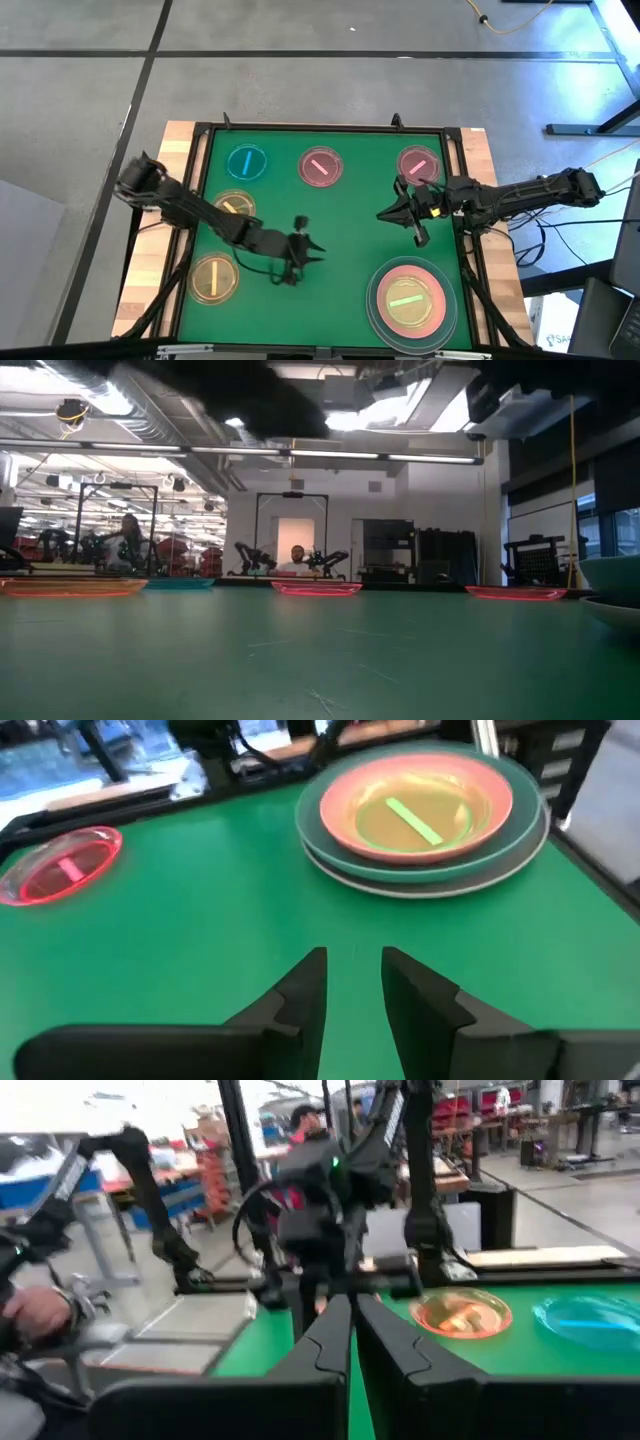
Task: Stack plastic plates
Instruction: Stack the right transparent pink plate on top of the transparent green plate
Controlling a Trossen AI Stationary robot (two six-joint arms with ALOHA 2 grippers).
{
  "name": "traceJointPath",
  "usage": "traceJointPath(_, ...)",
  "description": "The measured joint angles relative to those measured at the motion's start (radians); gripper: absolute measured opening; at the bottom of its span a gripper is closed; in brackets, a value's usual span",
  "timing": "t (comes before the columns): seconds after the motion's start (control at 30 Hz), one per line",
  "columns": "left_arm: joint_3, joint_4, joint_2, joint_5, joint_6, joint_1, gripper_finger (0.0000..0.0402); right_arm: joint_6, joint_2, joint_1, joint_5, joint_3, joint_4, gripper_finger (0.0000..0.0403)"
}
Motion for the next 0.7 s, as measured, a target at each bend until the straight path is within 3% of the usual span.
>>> traceJointPath(0.13,-0.190,0.170,-0.083,-0.007,-0.078,-0.019,0.0092,-0.022,0.000,0.000,0.121,0.000,-0.107,0.0017)
traceJointPath(0.27,-0.345,0.318,-0.088,-0.014,-0.159,-0.049,0.0092,-0.018,0.013,0.000,0.246,0.000,-0.215,0.0017)
traceJointPath(0.37,-0.413,0.476,-0.067,-0.037,-0.162,-0.068,0.0092,0.001,0.056,0.000,0.264,-0.001,-0.242,0.0017)
traceJointPath(0.53,-0.425,0.564,-0.065,-0.056,-0.128,-0.071,0.0092,0.005,0.186,-0.003,0.418,0.003,-0.176,0.0017)
traceJointPath(0.7,-0.410,0.553,-0.064,-0.058,-0.114,-0.070,0.0092,0.072,0.296,-0.065,0.663,0.115,-0.439,0.0017)
